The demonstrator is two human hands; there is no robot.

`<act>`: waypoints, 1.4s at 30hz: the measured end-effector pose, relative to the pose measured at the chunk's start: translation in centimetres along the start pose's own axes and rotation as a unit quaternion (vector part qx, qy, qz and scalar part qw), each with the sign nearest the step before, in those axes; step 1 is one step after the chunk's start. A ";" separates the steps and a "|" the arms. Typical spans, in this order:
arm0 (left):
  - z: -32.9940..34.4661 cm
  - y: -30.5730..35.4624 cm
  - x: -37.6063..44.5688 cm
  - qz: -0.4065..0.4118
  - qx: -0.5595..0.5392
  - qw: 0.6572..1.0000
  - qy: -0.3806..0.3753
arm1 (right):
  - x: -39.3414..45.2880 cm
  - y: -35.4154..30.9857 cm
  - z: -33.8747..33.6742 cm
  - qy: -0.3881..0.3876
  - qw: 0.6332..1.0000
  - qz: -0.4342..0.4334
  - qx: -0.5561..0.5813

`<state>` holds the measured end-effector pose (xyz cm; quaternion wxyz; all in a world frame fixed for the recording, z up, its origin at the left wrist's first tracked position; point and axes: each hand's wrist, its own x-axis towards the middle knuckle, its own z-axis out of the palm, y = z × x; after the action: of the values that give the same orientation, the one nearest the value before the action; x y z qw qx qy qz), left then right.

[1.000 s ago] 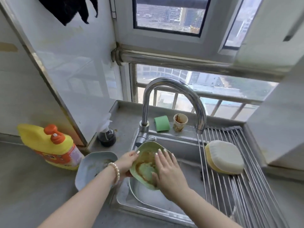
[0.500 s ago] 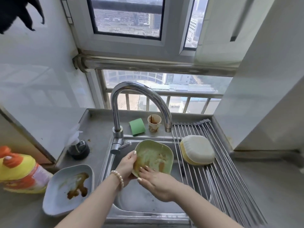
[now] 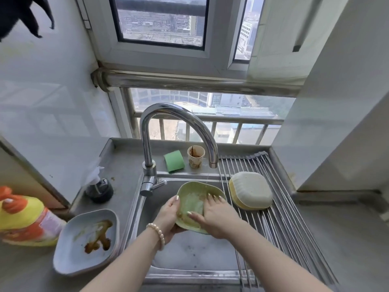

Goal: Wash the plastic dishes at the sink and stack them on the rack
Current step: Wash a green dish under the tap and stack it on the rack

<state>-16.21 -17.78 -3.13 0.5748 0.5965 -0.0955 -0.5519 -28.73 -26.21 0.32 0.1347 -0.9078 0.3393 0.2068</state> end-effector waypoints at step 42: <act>1.8 0.2 0.1 0.014 -0.100 0.995 0.009 | -0.5 -2.2 0.5 -0.028 0.955 -0.159 0.250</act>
<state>-17.41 -18.96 -2.53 0.6398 0.5396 -0.0432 -0.5455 -27.76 -24.10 0.34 0.3979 -0.8811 0.2273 0.1170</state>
